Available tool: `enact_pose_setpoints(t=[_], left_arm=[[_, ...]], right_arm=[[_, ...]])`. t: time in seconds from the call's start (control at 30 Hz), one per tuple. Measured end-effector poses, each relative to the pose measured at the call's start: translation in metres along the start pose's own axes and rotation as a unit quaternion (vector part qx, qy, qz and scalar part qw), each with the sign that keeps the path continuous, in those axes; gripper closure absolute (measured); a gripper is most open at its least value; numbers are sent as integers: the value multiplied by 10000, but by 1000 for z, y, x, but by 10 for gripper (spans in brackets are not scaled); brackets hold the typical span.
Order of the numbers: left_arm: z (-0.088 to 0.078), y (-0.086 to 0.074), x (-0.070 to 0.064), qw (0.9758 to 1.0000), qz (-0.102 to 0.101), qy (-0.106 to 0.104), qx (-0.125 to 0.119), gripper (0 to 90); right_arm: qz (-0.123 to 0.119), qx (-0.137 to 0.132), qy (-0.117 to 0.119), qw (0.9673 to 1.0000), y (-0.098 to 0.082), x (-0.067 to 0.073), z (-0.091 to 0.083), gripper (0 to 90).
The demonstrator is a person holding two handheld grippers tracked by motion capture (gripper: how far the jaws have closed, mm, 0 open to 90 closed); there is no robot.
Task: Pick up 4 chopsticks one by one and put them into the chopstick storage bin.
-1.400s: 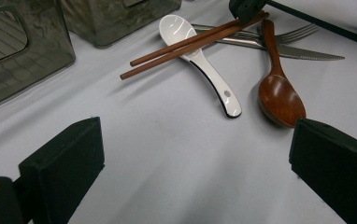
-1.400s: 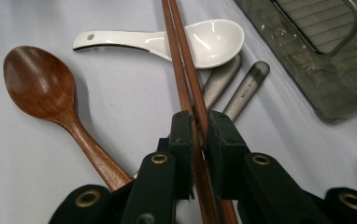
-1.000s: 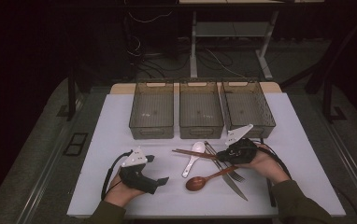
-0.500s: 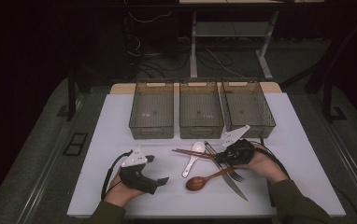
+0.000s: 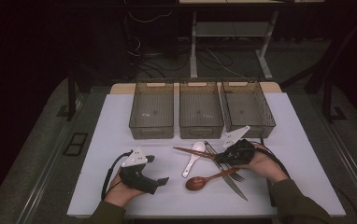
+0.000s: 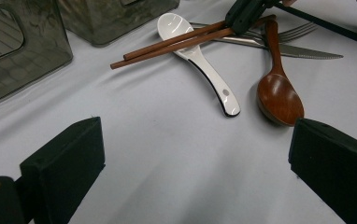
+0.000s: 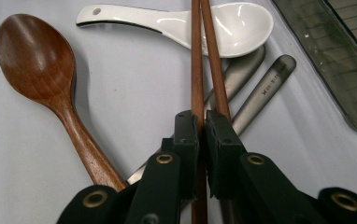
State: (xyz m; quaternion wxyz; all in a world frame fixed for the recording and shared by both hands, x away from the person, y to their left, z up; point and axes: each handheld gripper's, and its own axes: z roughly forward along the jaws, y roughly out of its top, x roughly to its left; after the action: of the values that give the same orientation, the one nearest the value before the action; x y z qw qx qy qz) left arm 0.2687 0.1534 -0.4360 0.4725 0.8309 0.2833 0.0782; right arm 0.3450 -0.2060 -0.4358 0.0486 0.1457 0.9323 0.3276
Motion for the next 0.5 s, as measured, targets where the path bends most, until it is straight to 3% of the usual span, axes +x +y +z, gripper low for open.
enact_pose_setpoints(t=[0.2,0.5], left_arm=[[0,0,0,10000,8,-3,-5,27],[0,0,0,10000,-1,1,-5,27]], right_arm=[[-74,-67,-48,9999,-1,-2,-4,829],[53,-182,14,9998,-1,-2,-13,830]])
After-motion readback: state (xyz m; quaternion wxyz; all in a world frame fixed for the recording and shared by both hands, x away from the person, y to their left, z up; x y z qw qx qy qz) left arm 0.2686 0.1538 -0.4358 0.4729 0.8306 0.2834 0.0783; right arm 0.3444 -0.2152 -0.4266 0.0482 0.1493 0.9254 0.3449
